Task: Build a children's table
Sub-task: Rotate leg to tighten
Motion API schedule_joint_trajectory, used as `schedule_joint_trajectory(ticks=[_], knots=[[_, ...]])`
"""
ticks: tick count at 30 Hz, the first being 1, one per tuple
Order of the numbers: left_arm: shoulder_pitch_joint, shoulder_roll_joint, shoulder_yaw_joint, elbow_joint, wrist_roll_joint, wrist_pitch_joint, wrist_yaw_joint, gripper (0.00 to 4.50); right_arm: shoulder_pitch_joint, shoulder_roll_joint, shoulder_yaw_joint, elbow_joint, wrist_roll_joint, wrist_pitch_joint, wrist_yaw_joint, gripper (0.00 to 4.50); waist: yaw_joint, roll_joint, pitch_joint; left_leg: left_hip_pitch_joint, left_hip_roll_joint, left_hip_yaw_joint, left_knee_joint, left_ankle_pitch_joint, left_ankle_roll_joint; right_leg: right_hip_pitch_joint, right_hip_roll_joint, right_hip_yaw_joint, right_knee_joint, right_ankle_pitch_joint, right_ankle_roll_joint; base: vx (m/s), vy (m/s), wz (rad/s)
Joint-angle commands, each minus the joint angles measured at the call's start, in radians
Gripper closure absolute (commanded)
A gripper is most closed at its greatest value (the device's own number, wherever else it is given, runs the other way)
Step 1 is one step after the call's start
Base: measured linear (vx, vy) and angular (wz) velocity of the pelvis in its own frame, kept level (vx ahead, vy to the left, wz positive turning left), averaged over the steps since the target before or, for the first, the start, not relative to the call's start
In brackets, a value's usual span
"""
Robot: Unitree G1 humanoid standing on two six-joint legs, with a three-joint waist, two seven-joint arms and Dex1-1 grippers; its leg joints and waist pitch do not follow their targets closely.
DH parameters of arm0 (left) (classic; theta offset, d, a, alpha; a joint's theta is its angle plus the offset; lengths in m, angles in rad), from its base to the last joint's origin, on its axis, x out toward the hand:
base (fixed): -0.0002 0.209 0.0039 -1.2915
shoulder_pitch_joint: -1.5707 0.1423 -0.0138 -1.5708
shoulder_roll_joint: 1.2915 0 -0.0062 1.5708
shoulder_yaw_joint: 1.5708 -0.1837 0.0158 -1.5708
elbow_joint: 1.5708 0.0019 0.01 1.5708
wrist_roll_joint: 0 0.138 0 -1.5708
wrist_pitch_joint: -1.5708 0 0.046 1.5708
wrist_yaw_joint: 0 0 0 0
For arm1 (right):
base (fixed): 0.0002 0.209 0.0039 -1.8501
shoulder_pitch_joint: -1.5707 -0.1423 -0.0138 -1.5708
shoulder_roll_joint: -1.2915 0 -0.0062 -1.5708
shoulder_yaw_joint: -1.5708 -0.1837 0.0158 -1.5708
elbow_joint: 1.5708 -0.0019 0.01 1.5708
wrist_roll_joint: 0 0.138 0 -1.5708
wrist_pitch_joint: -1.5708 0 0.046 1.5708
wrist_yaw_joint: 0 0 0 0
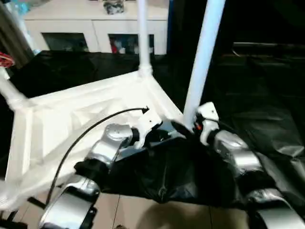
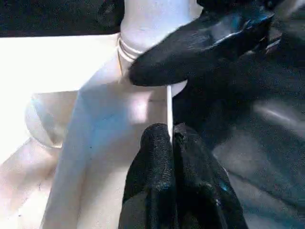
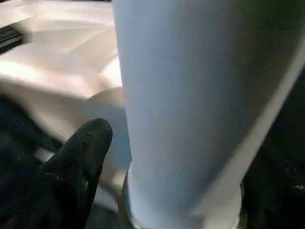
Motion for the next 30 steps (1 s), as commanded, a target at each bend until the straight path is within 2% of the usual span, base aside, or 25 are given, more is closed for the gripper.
schedule_joint_trajectory(ticks=[1,8,10,13,19,21,27,30], knots=[[-0.004,0.016,-0.01,-0.066,-0.039,-0.047,-0.075,4.5,0.034,-0.027,0.066,-0.076,0.028,0.035,0.157,0.52,0.005,-0.014,-0.073,0.014,0.035,-0.005,-0.068,-0.219,0.098,0.061,-0.053,0.042,-0.066,-0.199,-0.252,0.0,0.0,0.0],[0.032,0.074,-0.014,-0.119,-0.061,-0.042,-0.183,4.5,0.081,-0.108,0.099,-0.165,0.058,0.064,0.333,0.52,0.011,-0.015,-0.073,0.012,0.038,-0.005,-0.069,-0.214,0.095,0.057,-0.055,0.044,-0.064,-0.208,-0.25,0.0,0.0,0.0],[0.041,0.089,-0.017,-0.132,-0.07,-0.038,-0.207,4.5,0.088,-0.119,0.105,-0.183,0.063,0.075,0.357,0.86,0.011,-0.017,-0.073,0.013,0.038,-0.004,-0.069,-0.213,0.096,0.055,-0.054,0.044,-0.064,-0.208,-0.25,0.0,0.0,0.0],[0.052,0.107,-0.018,-0.149,-0.079,-0.032,-0.238,4.5,0.096,-0.127,0.11,-0.205,0.07,0.096,0.381,0.89,0.014,-0.016,-0.072,0.014,0.039,-0.005,-0.069,-0.21,0.09,0.054,-0.055,0.046,-0.064,-0.217,-0.247,0.0,0.0,0.0],[0.063,0.117,-0.019,-0.167,-0.084,-0.023,-0.258,4.5,0.107,-0.126,0.122,-0.228,0.072,0.106,0.393,1.42,0.023,-0.015,-0.073,0.016,0.039,-0.004,-0.07,-0.215,0.078,0.052,-0.056,0.047,-0.065,-0.23,-0.241,0.0,0.0,0.0],[0.065,0.117,-0.019,-0.171,-0.084,-0.021,-0.259,4.5,0.109,-0.126,0.124,-0.232,0.071,0.109,0.396,1.66,0.024,-0.015,-0.073,0.016,0.04,-0.005,-0.071,-0.21,0.078,0.052,-0.055,0.046,-0.064,-0.22,-0.241,0.0,0.0,0.0],[0.061,0.102,-0.017,-0.162,-0.069,-0.029,-0.215,4.5,0.124,-0.12,0.123,-0.242,0.059,0.116,0.371,1.85,0.024,-0.016,-0.073,0.016,0.038,-0.004,-0.07,-0.213,0.075,0.052,-0.056,0.047,-0.065,-0.228,-0.235,0.0,0.0,0.0],[0.034,0.062,-0.005,-0.123,-0.043,-0.02,-0.116,4.5,0.111,-0.079,0.1,-0.194,0.032,0.103,0.25,1.86,0.024,-0.016,-0.071,0.017,0.038,-0.005,-0.072,-0.221,0.066,0.051,-0.056,0.047,-0.067,-0.248,-0.228,0.0,0.0,0.0]])
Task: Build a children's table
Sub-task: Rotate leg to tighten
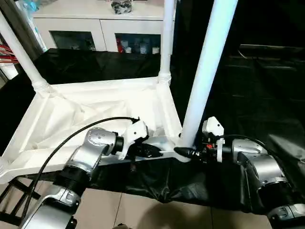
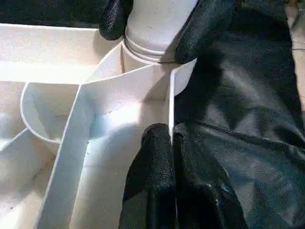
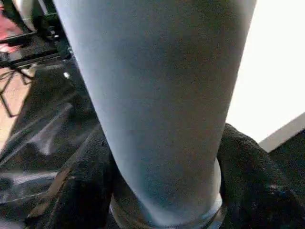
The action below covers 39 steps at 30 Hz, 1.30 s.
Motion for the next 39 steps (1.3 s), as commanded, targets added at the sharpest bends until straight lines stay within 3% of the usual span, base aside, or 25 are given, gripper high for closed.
schedule_joint_trajectory(ticks=[1,4,6,9,13,16,17,22,28,31,32,36,39], knots=[[-0.061,-0.054,0.026,0.004,0.006,0.003,0.112,4.5,-0.006,0.052,0.017,0.029,-0.035,-0.005,-0.087,1.86,-0.008,-0.014,-0.07,0.016,0.036,-0.006,-0.073,-0.227,0.057,0.048,-0.057,0.047,-0.071,-0.265,-0.224,0.0,0.0,0.0],[-0.111,-0.128,0.041,0.059,0.027,0.024,0.245,4.5,-0.052,0.131,-0.022,0.128,-0.075,-0.012,-0.313,1.87,-0.016,-0.013,-0.07,0.019,0.032,-0.008,-0.075,-0.238,0.03,0.048,-0.057,0.046,-0.075,-0.299,-0.211,0.0,0.0,0.0],[-0.126,-0.151,0.042,0.077,0.036,0.027,0.288,4.5,-0.065,0.16,-0.037,0.153,-0.077,-0.004,-0.381,1.87,-0.016,-0.016,-0.072,0.017,0.031,-0.009,-0.074,-0.234,0.033,0.051,-0.058,0.046,-0.075,-0.291,-0.206,0.0,0.0,0.0],[-0.169,-0.213,0.052,0.127,0.049,0.042,0.405,4.5,-0.105,0.242,-0.074,0.218,-0.078,0.02,-0.563,1.87,-0.025,-0.01,-0.076,0.016,0.027,-0.008,-0.071,-0.207,0.034,0.051,-0.054,0.045,-0.071,-0.244,-0.213,0.0,0.0,0.0],[-0.186,-0.26,0.057,0.143,0.054,0.041,0.472,4.5,-0.126,0.314,-0.055,0.24,-0.092,0.011,-0.605,1.87,-0.027,-0.012,-0.079,0.013,0.027,-0.007,-0.068,-0.174,0.062,0.056,-0.055,0.044,-0.065,-0.165,-0.233,0.0,0.0,0.0],[-0.184,-0.269,0.053,0.146,0.059,0.025,0.464,4.5,-0.131,0.338,-0.049,0.239,-0.086,-0.023,-0.568,1.87,-0.026,-0.016,-0.077,0.012,0.027,-0.005,-0.067,-0.179,0.081,0.057,-0.056,0.044,-0.068,-0.179,-0.234,0.0,0.0,0.0],[-0.179,-0.265,0.05,0.142,0.059,0.017,0.453,4.5,-0.132,0.338,-0.051,0.238,-0.076,-0.029,-0.548,1.31,-0.026,-0.014,-0.075,0.012,0.027,-0.006,-0.069,-0.19,0.079,0.057,-0.057,0.043,-0.07,-0.206,-0.23,0.0,0.0,0.0],[-0.161,-0.242,0.044,0.135,0.055,-0.006,0.416,4.5,-0.142,0.318,-0.062,0.241,-0.061,-0.011,-0.512,0.95,-0.028,-0.014,-0.076,0.012,0.029,-0.007,-0.07,-0.192,0.077,0.057,-0.056,0.044,-0.068,-0.202,-0.227,0.0,0.0,0.0],[-0.11,-0.171,0.036,0.076,0.029,-0.027,0.281,4.5,-0.136,0.221,-0.048,0.218,-0.081,-0.025,-0.407,0.36,-0.033,-0.016,-0.075,0.01,0.03,-0.007,-0.069,-0.192,0.089,0.06,-0.057,0.043,-0.066,-0.194,-0.24,0.0,0.0,0.0],[-0.098,-0.145,0.036,0.06,0.021,-0.027,0.242,4.5,-0.12,0.185,-0.041,0.193,-0.075,-0.033,-0.337,0.36,-0.033,-0.015,-0.074,0.01,0.032,-0.006,-0.069,-0.2,0.092,0.058,-0.057,0.044,-0.066,-0.203,-0.242,0.0,0.0,0.0],[-0.091,-0.124,0.035,0.051,0.014,-0.032,0.205,4.5,-0.103,0.153,-0.037,0.163,-0.061,-0.036,-0.264,0.36,-0.031,-0.023,-0.074,0.011,0.033,-0.005,-0.069,-0.201,0.094,0.058,-0.056,0.044,-0.068,-0.208,-0.241,0.0,0.0,0.0],[-0.081,-0.089,0.033,0.035,0.001,-0.035,0.131,4.5,-0.067,0.094,-0.029,0.09,-0.019,-0.033,-0.111,0.36,-0.022,-0.016,-0.074,0.012,0.034,-0.004,-0.068,-0.197,0.1,0.058,-0.055,0.044,-0.065,-0.198,-0.244,0.0,0.0,0.0],[-0.074,-0.07,0.029,0.02,-0.011,-0.03,0.082,4.5,-0.047,0.061,-0.016,0.05,0.005,-0.019,-0.033,0.68,-0.017,-0.015,-0.076,0.011,0.037,-0.005,-0.067,-0.193,0.106,0.058,-0.055,0.044,-0.061,-0.182,-0.252,0.0,0.0,0.0]])
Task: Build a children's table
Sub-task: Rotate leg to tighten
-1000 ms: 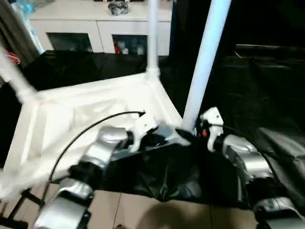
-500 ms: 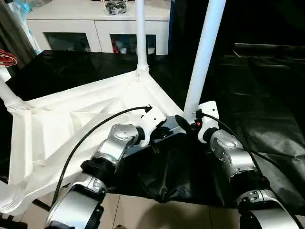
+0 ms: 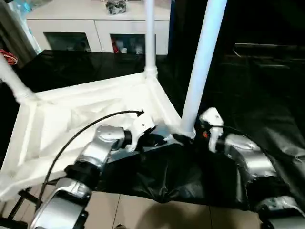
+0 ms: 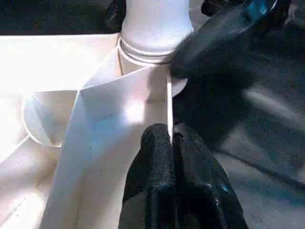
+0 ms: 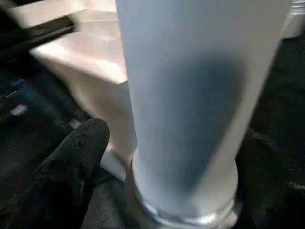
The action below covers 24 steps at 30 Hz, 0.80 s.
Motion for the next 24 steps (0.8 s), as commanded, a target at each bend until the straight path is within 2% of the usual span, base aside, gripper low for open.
schedule_joint_trajectory(ticks=[1,7,8,11,13,18,21,24], knots=[[-0.016,-0.005,-0.002,-0.063,-0.042,-0.031,-0.04,4.5,0.009,0.001,0.052,-0.051,0.02,0.012,0.085,0.68,0.004,-0.015,-0.075,0.013,0.037,-0.004,-0.067,-0.191,0.105,0.056,-0.055,0.044,-0.062,-0.184,-0.254,0.0,0.0,0.0],[0.002,0.031,-0.016,-0.101,-0.06,-0.007,-0.122,4.5,0.03,-0.039,0.09,-0.086,0.009,0.022,0.168,1.15,0.013,-0.014,-0.075,0.016,0.039,-0.004,-0.068,-0.198,0.09,0.054,-0.056,0.045,-0.062,-0.206,-0.251,0.0,0.0,0.0],[0.008,0.038,-0.019,-0.11,-0.065,-0.001,-0.136,4.5,0.032,-0.042,0.097,-0.09,0.004,0.022,0.175,1.39,0.017,-0.015,-0.074,0.016,0.04,-0.004,-0.069,-0.199,0.088,0.054,-0.057,0.046,-0.062,-0.206,-0.248,0.0,0.0,0.0],[0.018,0.05,-0.02,-0.125,-0.069,0.004,-0.158,4.5,0.036,-0.045,0.107,-0.1,-0.003,0.027,0.189,1.5,0.019,-0.016,-0.074,0.015,0.039,-0.004,-0.069,-0.197,0.087,0.053,-0.056,0.046,-0.061,-0.208,-0.247,0.0,0.0,0.0],[0.021,0.053,-0.019,-0.129,-0.07,0.006,-0.163,4.5,0.038,-0.047,0.11,-0.105,-0.001,0.029,0.194,1.78,0.019,-0.014,-0.073,0.016,0.039,-0.004,-0.07,-0.207,0.081,0.052,-0.057,0.046,-0.063,-0.223,-0.243,0.0,0.0,0.0],[0.028,0.059,-0.017,-0.138,-0.068,0.013,-0.164,4.5,0.054,-0.05,0.121,-0.125,0.006,0.044,0.209,1.87,0.019,-0.017,-0.073,0.015,0.039,-0.005,-0.07,-0.199,0.078,0.054,-0.056,0.047,-0.062,-0.222,-0.236,0.0,0.0,0.0],[0.028,0.055,-0.018,-0.138,-0.064,0.012,-0.147,4.5,0.064,-0.049,0.122,-0.13,0.007,0.049,0.207,1.88,0.019,-0.015,-0.074,0.016,0.038,-0.005,-0.07,-0.199,0.08,0.052,-0.057,0.046,-0.063,-0.222,-0.238,0.0,0.0,0.0],[0.013,0.033,-0.008,-0.114,-0.047,0.02,-0.078,4.5,0.065,-0.026,0.105,-0.111,0.002,0.049,0.155,1.89,0.02,-0.016,-0.073,0.018,0.039,-0.005,-0.07,-0.21,0.072,0.051,-0.057,0.047,-0.065,-0.236,-0.234,0.0,0.0,0.0]])
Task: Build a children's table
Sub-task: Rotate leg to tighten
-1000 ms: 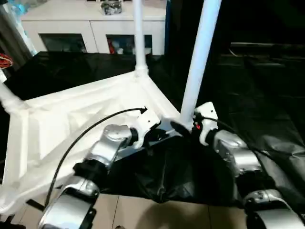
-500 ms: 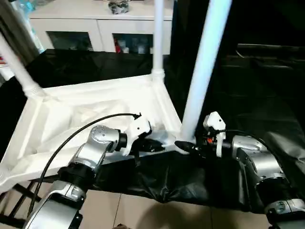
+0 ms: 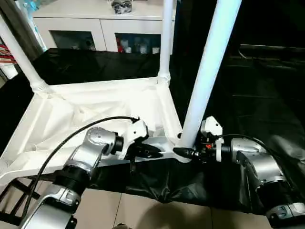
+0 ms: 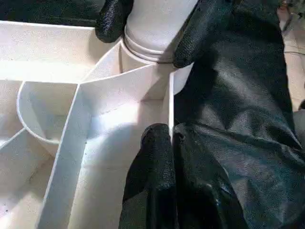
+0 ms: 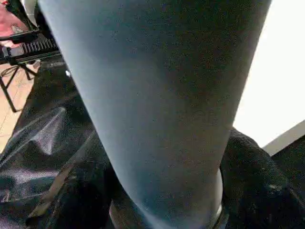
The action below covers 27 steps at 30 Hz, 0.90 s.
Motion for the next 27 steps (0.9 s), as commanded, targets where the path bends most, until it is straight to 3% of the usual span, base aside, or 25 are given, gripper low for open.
schedule_joint_trajectory(ticks=[1,4,6,9,14,16,19,27], knots=[[-0.055,-0.045,0.026,-0.006,0.0,-0.009,0.116,4.5,0.004,0.054,0.019,0.031,-0.013,0.001,-0.074,1.89,-0.003,-0.013,-0.073,0.017,0.038,-0.006,-0.072,-0.213,0.07,0.051,-0.057,0.046,-0.065,-0.241,-0.233,0.0,0.0,0.0],[-0.097,-0.095,0.049,0.046,0.02,-0.002,0.234,4.5,-0.056,0.127,-0.035,0.158,-0.07,-0.031,-0.342,1.89,-0.016,-0.012,-0.071,0.02,0.032,-0.007,-0.074,-0.24,0.032,0.045,-0.058,0.046,-0.073,-0.3,-0.218,0.0,0.0,0.0],[-0.114,-0.118,0.051,0.066,0.031,0.003,0.279,4.5,-0.081,0.158,-0.057,0.206,-0.079,-0.03,-0.44,1.89,-0.022,-0.013,-0.07,0.017,0.029,-0.012,-0.078,-0.252,0.017,0.053,-0.059,0.042,-0.077,-0.335,-0.198,0.0,0.0,0.0],[-0.143,-0.165,0.056,0.099,0.043,0.017,0.359,4.5,-0.116,0.218,-0.097,0.259,-0.064,-0.007,-0.571,1.89,-0.034,-0.013,-0.074,0.015,0.029,-0.01,-0.074,-0.233,0.029,0.052,-0.057,0.045,-0.073,-0.28,-0.209,0.0,0.0,0.0],[-0.179,-0.241,0.06,0.142,0.051,0.016,0.47,4.5,-0.171,0.311,-0.105,0.33,-0.084,-0.023,-0.715,1.89,-0.035,-0.01,-0.08,0.015,0.028,-0.007,-0.068,-0.166,0.061,0.054,-0.054,0.043,-0.062,-0.159,-0.245,0.0,0.0,0.0],[-0.181,-0.247,0.059,0.144,0.05,0.011,0.472,4.5,-0.175,0.319,-0.101,0.335,-0.089,-0.038,-0.714,1.89,-0.033,-0.011,-0.079,0.014,0.027,-0.006,-0.068,-0.174,0.065,0.057,-0.056,0.043,-0.063,-0.165,-0.245,0.0,0.0,0.0],[-0.176,-0.249,0.052,0.14,0.05,-0.004,0.453,4.5,-0.172,0.327,-0.099,0.327,-0.072,-0.068,-0.649,1.2,-0.033,-0.012,-0.078,0.013,0.028,-0.006,-0.068,-0.182,0.078,0.058,-0.057,0.043,-0.065,-0.172,-0.244,0.0,0.0,0.0],[-0.118,-0.178,0.038,0.086,0.026,-0.044,0.322,4.5,-0.155,0.259,-0.101,0.31,-0.07,-0.086,-0.556,0.47,-0.036,-0.014,-0.076,0.013,0.03,-0.007,-0.07,-0.202,0.082,0.059,-0.058,0.043,-0.065,-0.193,-0.247,0.0,0.0,0.0]])
